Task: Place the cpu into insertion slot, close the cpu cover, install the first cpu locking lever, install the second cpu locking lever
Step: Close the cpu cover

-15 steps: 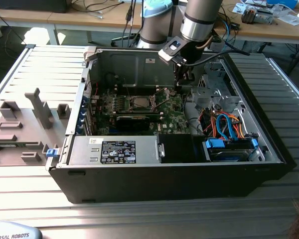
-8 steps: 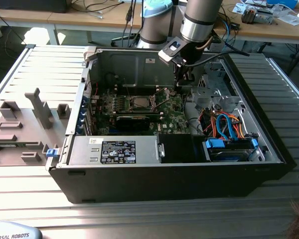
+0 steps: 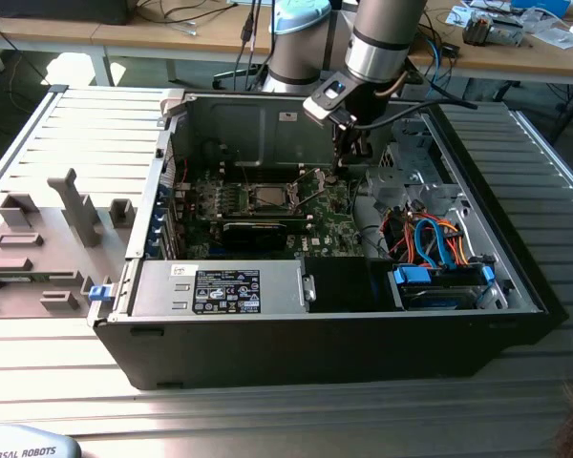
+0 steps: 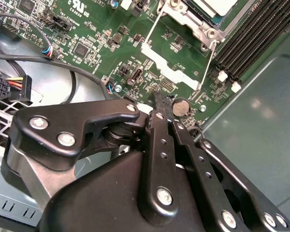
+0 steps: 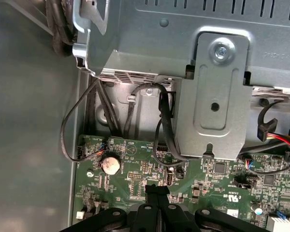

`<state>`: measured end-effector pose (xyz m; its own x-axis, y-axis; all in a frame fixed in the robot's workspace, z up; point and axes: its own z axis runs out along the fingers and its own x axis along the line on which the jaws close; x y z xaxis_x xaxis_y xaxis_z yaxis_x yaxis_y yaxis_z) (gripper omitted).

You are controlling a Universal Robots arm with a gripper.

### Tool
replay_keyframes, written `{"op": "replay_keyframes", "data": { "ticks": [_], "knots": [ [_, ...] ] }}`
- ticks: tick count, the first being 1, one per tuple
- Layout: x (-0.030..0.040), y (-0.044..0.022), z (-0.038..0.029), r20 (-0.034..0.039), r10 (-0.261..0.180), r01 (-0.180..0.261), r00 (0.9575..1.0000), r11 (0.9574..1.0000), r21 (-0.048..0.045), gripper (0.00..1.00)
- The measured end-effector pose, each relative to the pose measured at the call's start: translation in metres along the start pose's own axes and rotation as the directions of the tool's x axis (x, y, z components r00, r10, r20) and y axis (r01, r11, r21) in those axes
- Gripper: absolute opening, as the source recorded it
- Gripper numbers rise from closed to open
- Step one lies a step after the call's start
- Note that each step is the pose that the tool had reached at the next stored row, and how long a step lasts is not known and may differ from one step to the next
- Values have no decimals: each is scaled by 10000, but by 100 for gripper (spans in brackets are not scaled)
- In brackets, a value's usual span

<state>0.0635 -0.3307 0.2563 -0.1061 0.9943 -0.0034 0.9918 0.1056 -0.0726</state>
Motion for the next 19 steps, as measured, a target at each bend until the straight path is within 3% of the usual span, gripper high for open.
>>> {"op": "replay_keyframes", "data": {
  "ticks": [19],
  "knots": [
    [0, 3, 38, -6, -1, 1, 10000, 10000, -1, 11]
  ]
}}
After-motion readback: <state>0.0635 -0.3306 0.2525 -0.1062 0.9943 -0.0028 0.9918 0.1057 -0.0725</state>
